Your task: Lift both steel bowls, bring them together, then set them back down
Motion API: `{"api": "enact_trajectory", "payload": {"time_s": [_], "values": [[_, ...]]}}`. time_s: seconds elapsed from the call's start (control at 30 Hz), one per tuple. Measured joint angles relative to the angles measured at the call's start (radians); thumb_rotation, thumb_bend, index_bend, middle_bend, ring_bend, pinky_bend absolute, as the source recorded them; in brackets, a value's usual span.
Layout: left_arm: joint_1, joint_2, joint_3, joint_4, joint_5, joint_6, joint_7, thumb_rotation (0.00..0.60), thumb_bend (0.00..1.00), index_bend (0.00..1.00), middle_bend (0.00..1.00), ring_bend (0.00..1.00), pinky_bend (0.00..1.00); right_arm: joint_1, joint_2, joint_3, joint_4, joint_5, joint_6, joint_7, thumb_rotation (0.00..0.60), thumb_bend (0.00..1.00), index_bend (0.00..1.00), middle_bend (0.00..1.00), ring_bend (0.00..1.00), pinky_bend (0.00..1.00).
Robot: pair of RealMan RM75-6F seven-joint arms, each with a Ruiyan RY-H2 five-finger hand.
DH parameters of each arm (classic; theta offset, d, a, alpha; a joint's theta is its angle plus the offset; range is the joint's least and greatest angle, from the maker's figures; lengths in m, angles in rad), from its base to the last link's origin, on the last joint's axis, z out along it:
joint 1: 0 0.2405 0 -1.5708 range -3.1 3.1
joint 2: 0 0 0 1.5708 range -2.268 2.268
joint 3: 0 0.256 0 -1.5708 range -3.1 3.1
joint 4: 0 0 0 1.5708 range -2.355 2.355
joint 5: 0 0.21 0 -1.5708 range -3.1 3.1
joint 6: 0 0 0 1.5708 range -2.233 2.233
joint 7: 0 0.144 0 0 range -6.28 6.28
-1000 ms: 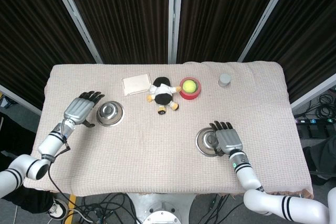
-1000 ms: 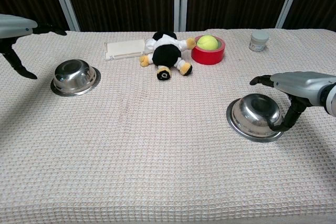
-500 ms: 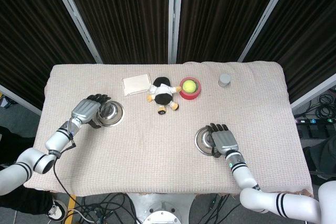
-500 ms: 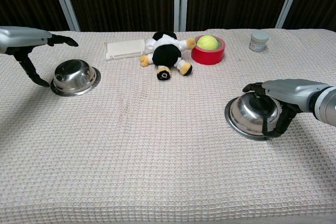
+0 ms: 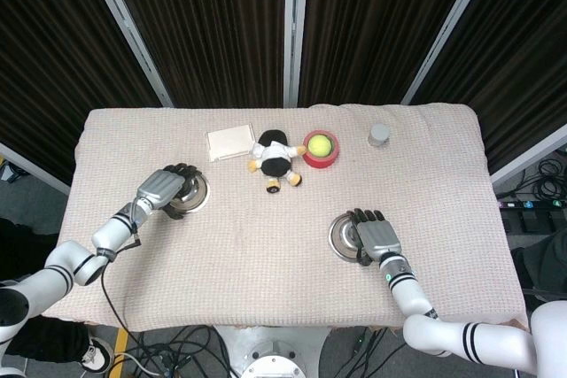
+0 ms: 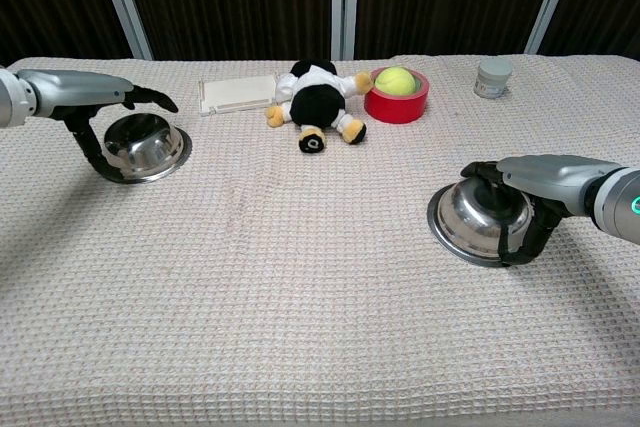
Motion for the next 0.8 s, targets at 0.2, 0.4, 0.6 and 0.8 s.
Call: {"api": "enact_trajectory", "payload": {"time_s": [0.2, 0.4, 0.6, 0.8], "values": [[-0.01, -0.025, 0.02, 0.047, 0.007, -0.008, -0.054, 0.6, 0.07, 0.17, 0.15, 0.08, 0.24, 0.011, -0.002, -0.004, 0.01, -0.016, -0.008, 0.019, 0.6, 0.12, 0.0, 0.03, 0.0, 0.14], [-0.017, -0.038, 0.035, 0.073, 0.01, -0.014, -0.086, 0.6, 0.14, 0.26, 0.24, 0.18, 0.33, 0.011, -0.007, -0.009, 0.015, -0.036, 0.004, 0.034, 0.6, 0.14, 0.09, 0.16, 0.06, 0.22], [-0.011, -0.05, 0.039, 0.09, 0.004, 0.005, -0.085, 0.6, 0.16, 0.29, 0.29, 0.24, 0.4, 0.005, -0.011, -0.012, 0.021, -0.057, 0.028, 0.051, 0.6, 0.16, 0.21, 0.23, 0.13, 0.27], [0.002, -0.046, 0.029, 0.084, -0.005, 0.051, -0.083, 0.6, 0.17, 0.32, 0.32, 0.28, 0.44, -0.011, -0.001, -0.009, 0.014, -0.097, 0.051, 0.085, 0.6, 0.17, 0.29, 0.29, 0.19, 0.31]]}}
